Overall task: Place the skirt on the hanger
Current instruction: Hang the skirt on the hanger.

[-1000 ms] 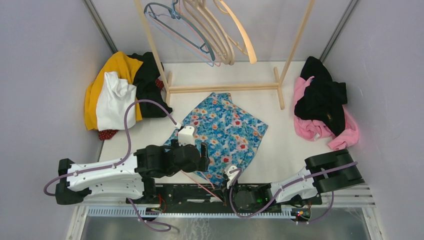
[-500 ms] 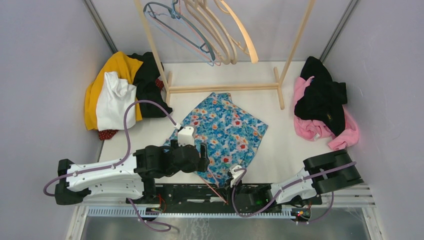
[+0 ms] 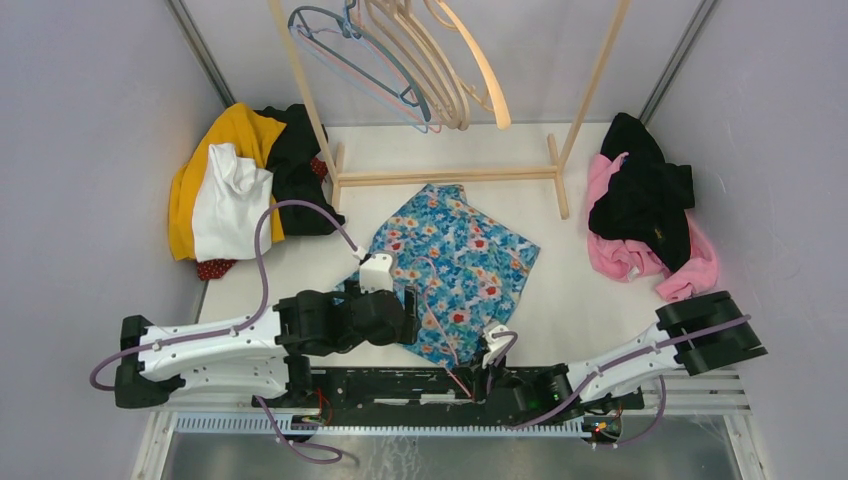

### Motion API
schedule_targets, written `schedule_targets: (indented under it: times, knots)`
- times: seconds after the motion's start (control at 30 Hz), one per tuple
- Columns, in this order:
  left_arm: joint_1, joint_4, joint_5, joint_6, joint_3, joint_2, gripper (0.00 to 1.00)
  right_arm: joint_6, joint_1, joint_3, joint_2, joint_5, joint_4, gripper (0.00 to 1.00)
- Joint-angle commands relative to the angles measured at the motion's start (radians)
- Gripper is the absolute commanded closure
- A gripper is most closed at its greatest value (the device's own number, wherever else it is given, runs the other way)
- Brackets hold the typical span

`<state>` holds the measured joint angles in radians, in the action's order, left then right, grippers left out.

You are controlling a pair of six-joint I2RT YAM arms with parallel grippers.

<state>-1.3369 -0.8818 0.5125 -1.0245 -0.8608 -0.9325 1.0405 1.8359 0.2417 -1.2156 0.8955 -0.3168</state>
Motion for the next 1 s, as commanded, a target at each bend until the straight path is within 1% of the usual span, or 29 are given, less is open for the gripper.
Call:
schedule_targets:
  times: [0.0, 0.17, 0.37, 0.53, 0.57, 0.6, 0.63, 0.7, 0.73, 0.77, 0.8, 0.97]
  knots:
    - [0.000, 0.047, -0.001, 0.009, -0.036, -0.023, 0.01, -0.059, 0.004, -0.016, 0.082, 0.066, 0.125, 0.99]
    - [0.001, 0.061, -0.008, 0.012, -0.037, -0.039, 0.01, -0.107, 0.001, -0.067, 0.104, 0.055, 0.101, 0.99]
    - [0.001, 0.083, -0.008, 0.018, -0.034, -0.082, 0.01, -0.175, -0.026, -0.065, 0.013, 0.030, 0.019, 0.99]
    - [0.002, 0.161, -0.016, -0.006, 0.021, -0.128, 0.01, -0.212, -0.036, -0.048, -0.020, 0.012, 0.001, 0.99]
    - [0.002, 0.186, -0.016, -0.013, 0.037, -0.137, 0.03, -0.221, -0.036, -0.044, -0.013, 0.009, 0.008, 0.99]
    - [0.007, 0.211, -0.019, -0.018, 0.053, -0.151, 0.08, -0.230, -0.036, -0.041, -0.006, 0.007, 0.013, 0.99]
    - [0.012, 0.239, -0.027, -0.021, 0.068, -0.162, 0.16, -0.237, -0.036, -0.038, 0.001, 0.008, 0.020, 0.99]
    - [0.030, 0.314, -0.062, -0.017, 0.101, -0.190, 0.40, -0.248, -0.038, -0.031, 0.015, 0.008, 0.040, 0.99]
    - [0.042, 0.344, -0.079, -0.013, 0.115, -0.208, 0.48, -0.250, -0.038, -0.030, 0.021, 0.008, 0.048, 0.99]
    - [0.051, 0.368, -0.092, -0.010, 0.126, -0.228, 0.52, -0.254, -0.038, -0.031, 0.028, 0.007, 0.052, 0.99]
    - [0.057, 0.388, -0.101, -0.008, 0.134, -0.252, 0.53, -0.257, -0.038, -0.031, 0.032, 0.005, 0.054, 0.99]
    - [0.070, 0.457, -0.103, -0.022, 0.172, -0.313, 0.54, -0.301, -0.054, -0.031, 0.021, -0.018, 0.039, 0.99]
